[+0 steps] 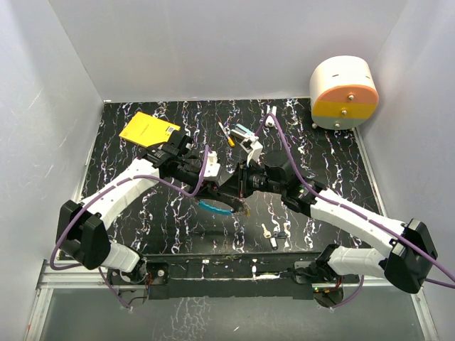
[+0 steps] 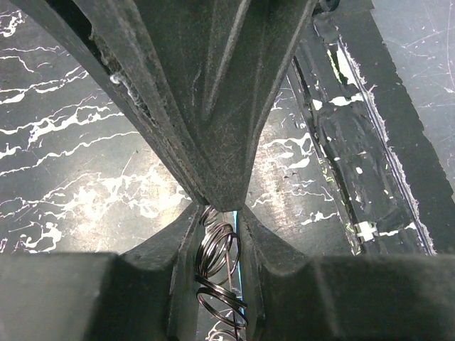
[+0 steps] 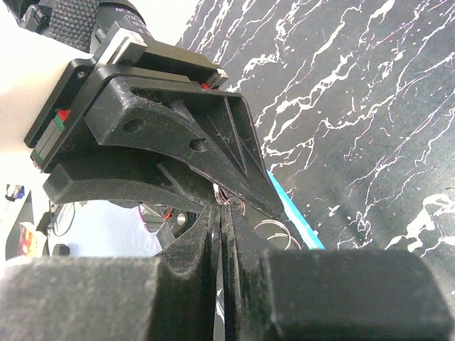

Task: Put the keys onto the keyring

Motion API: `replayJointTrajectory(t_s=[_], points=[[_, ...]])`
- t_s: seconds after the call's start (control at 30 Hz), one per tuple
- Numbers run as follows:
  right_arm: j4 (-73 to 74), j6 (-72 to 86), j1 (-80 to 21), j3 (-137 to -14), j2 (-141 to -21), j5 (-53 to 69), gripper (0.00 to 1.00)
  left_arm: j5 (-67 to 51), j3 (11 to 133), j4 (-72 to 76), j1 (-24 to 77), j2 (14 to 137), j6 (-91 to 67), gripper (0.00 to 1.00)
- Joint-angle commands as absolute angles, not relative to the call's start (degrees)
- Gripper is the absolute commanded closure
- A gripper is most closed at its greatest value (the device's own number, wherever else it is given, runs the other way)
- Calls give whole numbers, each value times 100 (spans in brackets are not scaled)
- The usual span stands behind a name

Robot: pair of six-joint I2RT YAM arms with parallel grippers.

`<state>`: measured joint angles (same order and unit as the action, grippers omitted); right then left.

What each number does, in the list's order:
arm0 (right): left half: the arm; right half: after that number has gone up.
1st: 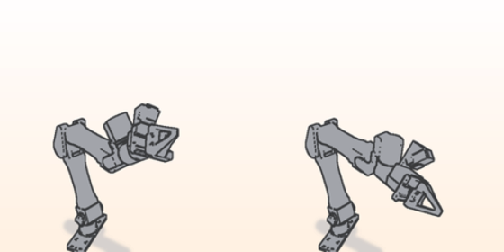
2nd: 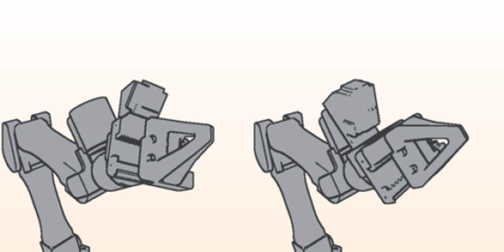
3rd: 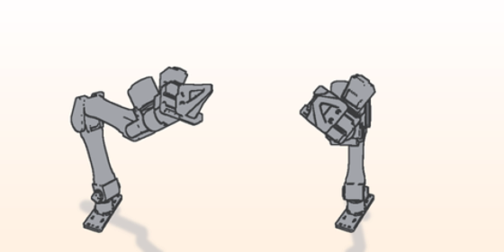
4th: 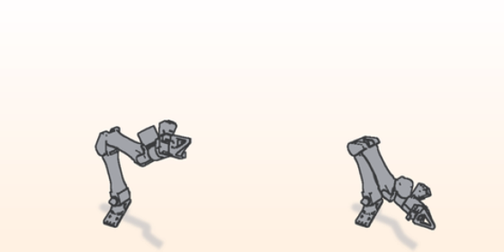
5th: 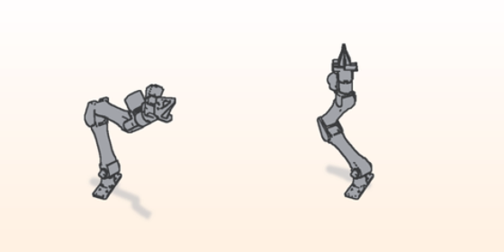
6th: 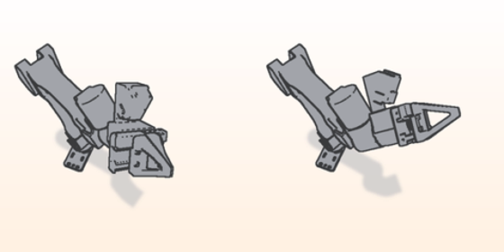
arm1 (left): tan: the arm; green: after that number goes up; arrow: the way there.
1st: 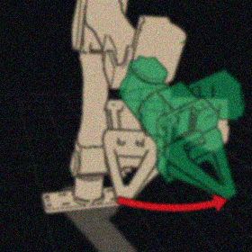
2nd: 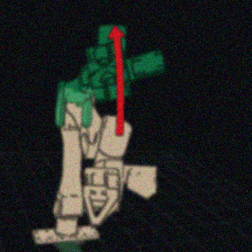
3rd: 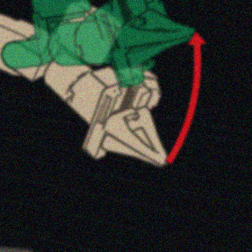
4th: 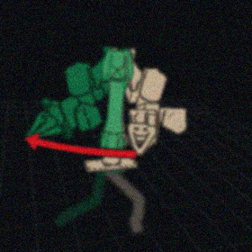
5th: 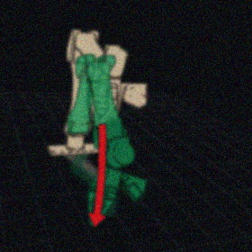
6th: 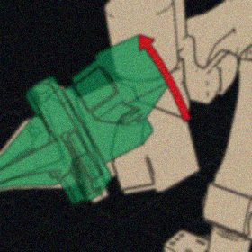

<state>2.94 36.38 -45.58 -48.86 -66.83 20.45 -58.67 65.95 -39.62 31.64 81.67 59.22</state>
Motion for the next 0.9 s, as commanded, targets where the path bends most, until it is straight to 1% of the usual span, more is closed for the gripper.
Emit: replayJointTrajectory(t_s=[0.0,0.03,0.17,0.47,0.6,0.77,0.87], points=[[-198,3718,-4544,-5018,-6436,2000,92,-6196,6773,-4209,3183,7919,6048,88],[-190,3718,-4544,-5018,-6423,1989,92,-6206,6762,-4202,3182,7911,6041,89],[-163,3707,-4544,-5011,-6385,1969,92,-6262,6675,-4175,3183,7902,5993,100],[-140,3744,-4544,-4976,-6370,1921,91,-6195,6614,-3945,3181,7869,5651,100],[-117,3742,-4544,-4966,-6358,1903,83,-6108,6568,-3802,3180,7866,5481,100],[-85,3744,-4544,-4948,-6303,1795,77,-6073,6509,-3622,3160,7866,5245,100],[-56,3738,-4544,-4931,-6254,1684,77,-6086,6430,-3554,3142,7866,5153,100]])
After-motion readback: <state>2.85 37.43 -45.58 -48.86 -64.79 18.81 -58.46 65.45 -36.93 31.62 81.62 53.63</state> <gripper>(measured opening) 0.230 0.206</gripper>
